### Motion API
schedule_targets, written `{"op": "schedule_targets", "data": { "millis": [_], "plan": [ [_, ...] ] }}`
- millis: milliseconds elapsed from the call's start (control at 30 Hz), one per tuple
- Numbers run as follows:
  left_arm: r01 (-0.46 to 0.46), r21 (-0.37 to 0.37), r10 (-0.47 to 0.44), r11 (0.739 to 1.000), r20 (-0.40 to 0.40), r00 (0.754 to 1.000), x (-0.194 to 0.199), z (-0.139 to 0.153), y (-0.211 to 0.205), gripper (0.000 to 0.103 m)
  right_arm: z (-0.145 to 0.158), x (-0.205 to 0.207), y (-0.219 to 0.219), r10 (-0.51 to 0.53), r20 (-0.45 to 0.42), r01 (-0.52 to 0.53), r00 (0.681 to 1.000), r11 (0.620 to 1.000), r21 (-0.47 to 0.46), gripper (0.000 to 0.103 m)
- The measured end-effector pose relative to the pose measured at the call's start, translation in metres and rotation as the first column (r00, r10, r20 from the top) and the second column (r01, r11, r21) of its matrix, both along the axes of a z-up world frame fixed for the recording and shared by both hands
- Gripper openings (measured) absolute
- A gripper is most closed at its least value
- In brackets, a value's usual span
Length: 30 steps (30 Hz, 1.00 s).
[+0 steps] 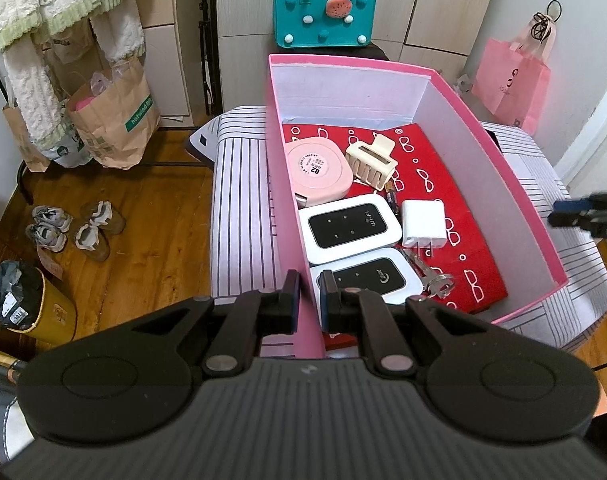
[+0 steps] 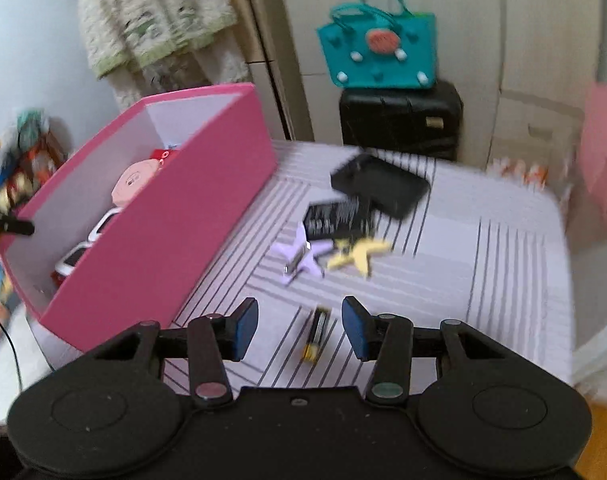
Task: Organize rigid objects
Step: 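Withdraw the open right tool back over the table toward the battery, then grasp the second AA battery with the right tool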
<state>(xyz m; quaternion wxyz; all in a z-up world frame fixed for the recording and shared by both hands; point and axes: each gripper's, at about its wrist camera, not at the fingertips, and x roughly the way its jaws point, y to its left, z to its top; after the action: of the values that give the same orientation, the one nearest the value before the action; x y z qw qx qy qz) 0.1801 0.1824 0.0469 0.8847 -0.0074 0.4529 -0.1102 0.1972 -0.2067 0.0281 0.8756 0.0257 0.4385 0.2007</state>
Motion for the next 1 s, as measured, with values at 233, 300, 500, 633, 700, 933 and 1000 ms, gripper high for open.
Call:
{"op": "schedule_targets", "data": {
  "millis": [233,300,500,633,700,933,1000],
  "plan": [
    [-0.003,-0.005,0.003,1.0,-0.02,1.0,0.006,0.0,0.001,0.009,-0.039,-0.016,0.0,-0.037,-0.015,0.038,0.999,0.995,0.09,0.042],
    [0.0,-0.002,0.0,1.0,-0.022,1.0,0.005,0.0,0.001,0.009,-0.041,-0.022,0.006,-0.039,0.017,0.038,0.999,0.998,0.053,0.042],
    [0.001,0.004,-0.001,1.0,-0.02,1.0,0.009,0.001,0.0,0.009,-0.039,-0.02,0.011,-0.064,0.076,0.067,0.995,0.997,-0.034,0.039],
    [-0.005,-0.001,0.005,1.0,-0.02,1.0,0.011,0.0,0.001,0.009,-0.043,-0.014,0.011,-0.103,0.09,0.107,0.991,0.993,-0.049,0.011],
    [-0.006,-0.002,0.006,1.0,-0.02,1.0,0.011,0.0,0.001,0.009,-0.037,-0.019,0.009,-0.136,0.129,0.139,0.982,0.99,-0.013,0.011],
    [0.001,0.006,-0.001,1.0,-0.015,1.0,0.012,0.001,0.001,0.009,-0.001,-0.026,0.009,-0.12,0.187,0.115,0.975,0.993,0.034,0.011],
    [0.002,0.01,-0.002,1.0,-0.013,1.0,0.012,0.001,0.0,0.009,0.011,-0.027,0.011,-0.098,0.195,0.09,0.976,0.995,0.047,0.011]
  ]
}}
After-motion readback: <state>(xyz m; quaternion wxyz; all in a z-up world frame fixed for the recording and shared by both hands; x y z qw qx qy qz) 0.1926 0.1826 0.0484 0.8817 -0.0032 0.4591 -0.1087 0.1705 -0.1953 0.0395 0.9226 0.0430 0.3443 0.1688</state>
